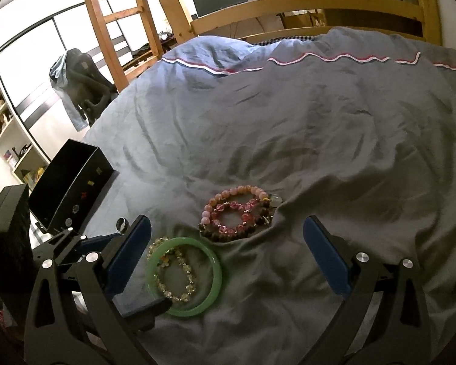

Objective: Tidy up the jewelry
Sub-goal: 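Move both tools back over the remaining jewelry, then grasp the green jade bangle with the left tool while the right tool grasps the pink-and-dark bead bracelet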

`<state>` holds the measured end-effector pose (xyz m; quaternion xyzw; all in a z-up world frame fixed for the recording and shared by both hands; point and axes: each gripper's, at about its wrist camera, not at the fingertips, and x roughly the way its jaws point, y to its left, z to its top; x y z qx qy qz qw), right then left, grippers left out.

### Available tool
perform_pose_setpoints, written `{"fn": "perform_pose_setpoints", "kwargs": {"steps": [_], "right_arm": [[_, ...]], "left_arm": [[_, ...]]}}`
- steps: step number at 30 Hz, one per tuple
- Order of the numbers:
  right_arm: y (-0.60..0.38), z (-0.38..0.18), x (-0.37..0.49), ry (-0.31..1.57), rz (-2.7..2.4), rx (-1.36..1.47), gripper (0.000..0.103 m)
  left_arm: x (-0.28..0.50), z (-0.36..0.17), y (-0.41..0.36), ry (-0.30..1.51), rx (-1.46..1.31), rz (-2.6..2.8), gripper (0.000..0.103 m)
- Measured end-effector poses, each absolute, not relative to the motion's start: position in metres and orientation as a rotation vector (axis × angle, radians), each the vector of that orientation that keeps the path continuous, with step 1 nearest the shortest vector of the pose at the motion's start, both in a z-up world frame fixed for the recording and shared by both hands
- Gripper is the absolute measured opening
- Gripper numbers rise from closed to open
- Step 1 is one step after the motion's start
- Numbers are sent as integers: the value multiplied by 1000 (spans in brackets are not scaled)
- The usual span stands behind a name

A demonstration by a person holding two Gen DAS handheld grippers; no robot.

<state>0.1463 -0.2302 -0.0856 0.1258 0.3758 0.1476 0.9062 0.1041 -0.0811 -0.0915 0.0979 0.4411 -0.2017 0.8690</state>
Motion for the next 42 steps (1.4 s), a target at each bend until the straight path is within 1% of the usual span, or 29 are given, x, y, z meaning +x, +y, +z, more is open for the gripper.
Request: {"fn": "perform_pose_setpoints", "kwargs": {"steps": [4,6,7,8,10,15,16,17,18,19,20,22,23,25,26,27,28,29,31,32,35,36,38,42], "right_arm": [[-234,-84,146,764,310,267,98],[-235,-85,147,766,314,272,96],[-235,-86,147,770,319,271,92],[-234,-87,148,776,321,267,86],[-232,-90,150,790,321,257,80],[-230,-101,160,828,304,257,71],[-229,-104,162,840,300,252,65],[-228,-107,164,850,293,242,57],[-227,-110,164,857,281,229,52],[-227,-113,165,861,264,212,42],[-229,-114,165,858,257,208,30],[-234,-114,165,850,252,228,16],[-237,-112,165,843,262,248,11],[-239,-109,163,822,268,266,9],[-238,-107,162,812,269,267,9],[-239,-104,160,793,273,273,9],[-240,-102,159,781,278,282,9],[-241,-99,158,766,280,289,9],[-243,-92,156,732,285,306,9],[-244,-89,154,713,288,315,9],[-248,-79,149,654,292,338,9],[-250,-76,147,636,290,342,9],[-253,-69,144,603,284,355,9],[-258,-66,144,589,282,382,9]], "left_arm": [[105,-89,-77,919,182,-410,96],[107,-89,-73,925,164,-404,96],[108,-89,-72,929,152,-403,96],[109,-89,-71,931,147,-402,96],[110,-90,-70,932,145,-397,96],[111,-91,-73,936,155,-402,96],[111,-91,-74,934,157,-405,96],[111,-91,-74,933,158,-409,96],[111,-91,-75,930,159,-414,96],[111,-91,-76,927,160,-416,96],[111,-91,-78,925,163,-418,94],[112,-94,-79,938,170,-417,76],[113,-95,-79,948,170,-414,71],[115,-96,-76,962,155,-415,52],[116,-95,-74,965,138,-421,46],[118,-94,-72,971,112,-437,33],[120,-93,-69,983,77,-458,24],[120,-91,-67,984,65,-461,22],[118,-87,-67,966,73,-465,11],[116,-85,-67,959,74,-468,8],[113,-80,-68,938,70,-484,8],[112,-79,-69,932,71,-491,6],[111,-77,-71,924,77,-501,5],[108,-74,-75,901,95,-518,3]]}}
